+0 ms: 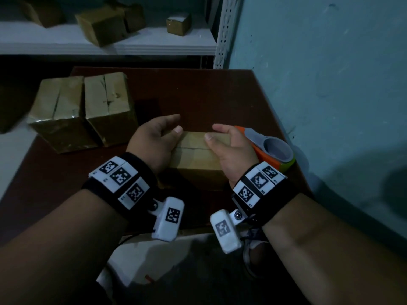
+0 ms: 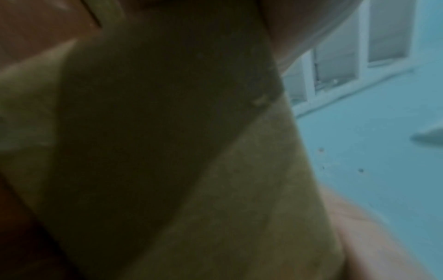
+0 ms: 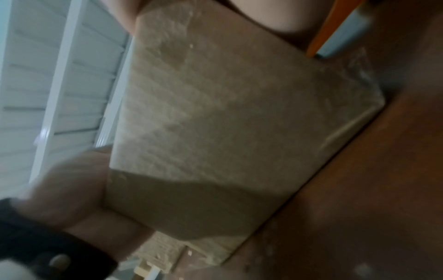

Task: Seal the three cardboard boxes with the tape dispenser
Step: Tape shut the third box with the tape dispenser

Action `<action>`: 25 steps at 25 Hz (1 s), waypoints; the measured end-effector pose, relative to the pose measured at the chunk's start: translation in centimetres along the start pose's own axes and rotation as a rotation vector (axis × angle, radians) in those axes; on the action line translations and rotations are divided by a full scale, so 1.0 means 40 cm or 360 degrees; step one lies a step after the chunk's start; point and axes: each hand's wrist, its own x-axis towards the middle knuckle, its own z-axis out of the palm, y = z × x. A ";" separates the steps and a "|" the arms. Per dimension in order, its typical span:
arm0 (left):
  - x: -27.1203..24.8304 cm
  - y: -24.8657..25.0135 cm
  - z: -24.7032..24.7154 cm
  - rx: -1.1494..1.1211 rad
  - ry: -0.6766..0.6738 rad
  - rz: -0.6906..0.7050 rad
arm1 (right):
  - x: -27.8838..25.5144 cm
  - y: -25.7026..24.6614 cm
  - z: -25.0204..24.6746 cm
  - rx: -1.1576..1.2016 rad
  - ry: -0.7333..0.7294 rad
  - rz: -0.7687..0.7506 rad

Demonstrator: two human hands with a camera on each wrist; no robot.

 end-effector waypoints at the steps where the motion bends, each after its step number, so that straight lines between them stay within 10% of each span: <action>1: 0.000 0.000 -0.001 0.0034 -0.0037 0.0023 | -0.001 -0.002 -0.004 -0.0009 -0.0031 0.0014; 11: 0.019 -0.012 -0.044 0.0274 -0.0502 0.0266 | 0.018 0.000 -0.021 0.0022 -0.0306 -0.0013; 25: 0.022 -0.021 -0.027 0.0077 -0.0423 0.0184 | 0.000 -0.014 -0.022 0.0068 -0.0266 0.0073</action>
